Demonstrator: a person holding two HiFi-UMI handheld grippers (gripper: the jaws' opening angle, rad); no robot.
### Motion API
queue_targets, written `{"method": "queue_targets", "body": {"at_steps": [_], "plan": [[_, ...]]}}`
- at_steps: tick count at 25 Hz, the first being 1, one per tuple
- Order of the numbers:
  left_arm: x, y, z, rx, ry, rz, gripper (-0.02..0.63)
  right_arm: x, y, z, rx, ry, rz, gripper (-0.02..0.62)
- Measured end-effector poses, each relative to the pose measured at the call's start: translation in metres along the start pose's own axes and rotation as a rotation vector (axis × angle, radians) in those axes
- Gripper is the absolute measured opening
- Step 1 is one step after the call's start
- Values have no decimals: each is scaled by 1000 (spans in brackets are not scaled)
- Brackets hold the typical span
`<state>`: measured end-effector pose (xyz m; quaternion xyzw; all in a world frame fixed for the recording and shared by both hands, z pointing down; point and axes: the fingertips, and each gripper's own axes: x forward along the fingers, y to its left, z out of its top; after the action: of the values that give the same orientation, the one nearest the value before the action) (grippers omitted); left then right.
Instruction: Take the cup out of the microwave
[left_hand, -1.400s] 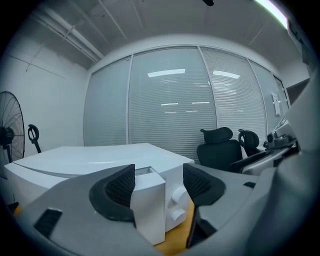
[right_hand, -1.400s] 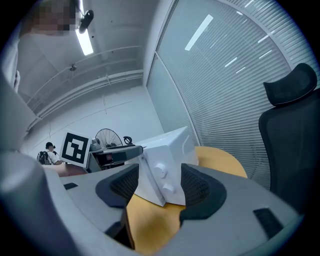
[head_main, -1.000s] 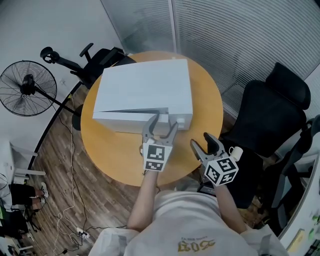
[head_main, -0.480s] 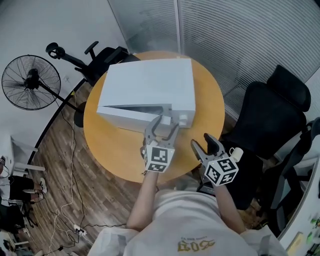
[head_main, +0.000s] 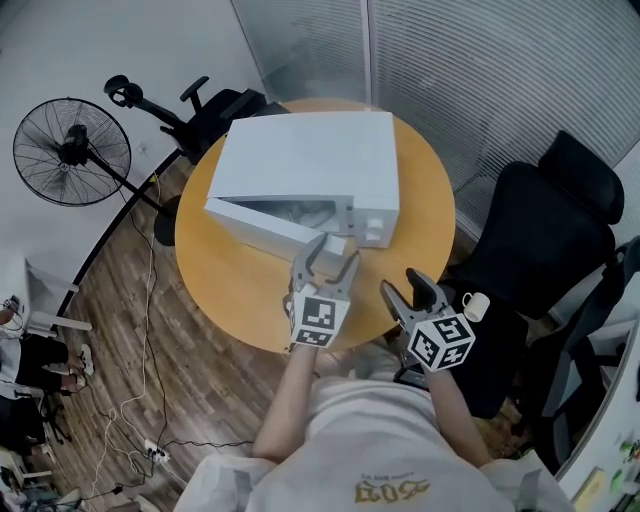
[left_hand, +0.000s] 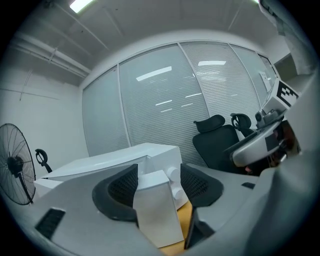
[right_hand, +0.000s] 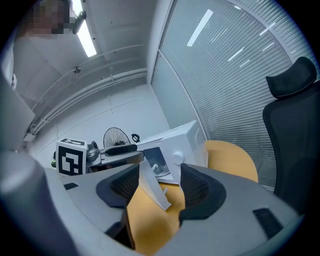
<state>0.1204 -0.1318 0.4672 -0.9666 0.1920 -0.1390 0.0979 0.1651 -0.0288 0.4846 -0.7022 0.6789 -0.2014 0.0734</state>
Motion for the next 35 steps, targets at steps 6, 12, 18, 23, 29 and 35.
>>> {"method": "queue_targets", "body": {"at_steps": [6, 12, 18, 23, 29, 35], "plan": [[-20, -5, -6, 30, 9, 13, 267, -1, 16, -10, 2, 16, 31, 253], [-42, -4, -9, -1, -6, 26, 259, -4, 35, -17, 27, 16, 70, 253], [-62, -2, -12, -37, -19, 42, 249, -4, 46, -26, 61, 30, 93, 253], [-85, 4, -12, -82, -52, 71, 230, 1, 64, -32, 54, 58, 136, 253], [-108, 11, -18, -96, -53, 119, 230, 6, 82, -39, 37, 96, 187, 253], [-129, 20, -24, -100, -47, 179, 230, 11, 94, -46, 33, 121, 220, 253]]}}
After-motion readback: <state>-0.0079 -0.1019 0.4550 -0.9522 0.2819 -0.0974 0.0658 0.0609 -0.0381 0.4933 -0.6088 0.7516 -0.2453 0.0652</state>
